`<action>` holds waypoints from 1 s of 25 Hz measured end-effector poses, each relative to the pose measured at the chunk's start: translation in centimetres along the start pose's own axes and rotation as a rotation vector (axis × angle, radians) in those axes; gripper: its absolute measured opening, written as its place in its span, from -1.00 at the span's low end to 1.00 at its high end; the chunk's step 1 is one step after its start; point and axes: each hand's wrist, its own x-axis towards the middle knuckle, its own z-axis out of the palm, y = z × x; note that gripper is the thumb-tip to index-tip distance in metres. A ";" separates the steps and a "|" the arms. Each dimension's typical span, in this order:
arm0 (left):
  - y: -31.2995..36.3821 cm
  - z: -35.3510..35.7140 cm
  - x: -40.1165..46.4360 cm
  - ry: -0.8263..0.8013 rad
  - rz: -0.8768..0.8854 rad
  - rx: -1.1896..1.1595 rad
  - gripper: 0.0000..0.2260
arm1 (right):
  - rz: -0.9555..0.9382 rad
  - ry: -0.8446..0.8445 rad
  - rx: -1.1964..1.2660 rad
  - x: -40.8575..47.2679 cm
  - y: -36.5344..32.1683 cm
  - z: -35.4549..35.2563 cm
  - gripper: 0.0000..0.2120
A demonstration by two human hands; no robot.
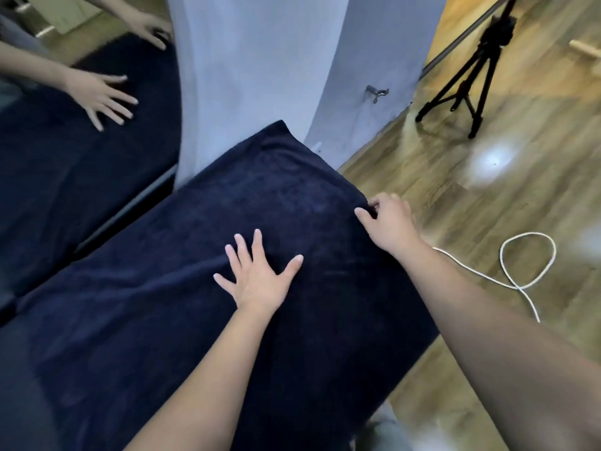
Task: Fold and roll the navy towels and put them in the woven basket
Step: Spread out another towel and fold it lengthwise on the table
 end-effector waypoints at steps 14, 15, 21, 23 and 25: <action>2.5 -5.8 14.7 -0.184 0.029 0.084 -0.02 | 0.088 -0.277 0.485 19.1 -14.5 5.8 -0.64; 2.7 -5.7 15.3 -0.185 0.030 0.088 0.00 | 0.075 -0.281 0.493 20.2 -15.5 6.3 -0.67; 3.1 -5.7 17.8 -0.184 0.031 0.114 0.06 | -0.035 -0.269 0.412 24.9 -20.1 7.3 -0.81; 3.2 -5.8 18.4 -0.182 0.032 0.118 0.06 | -0.083 -0.193 0.367 26.1 -20.6 6.9 -0.87; 3.2 -6.0 18.9 -0.170 0.027 0.113 0.07 | -0.161 -0.144 0.298 26.3 -21.1 6.7 -0.87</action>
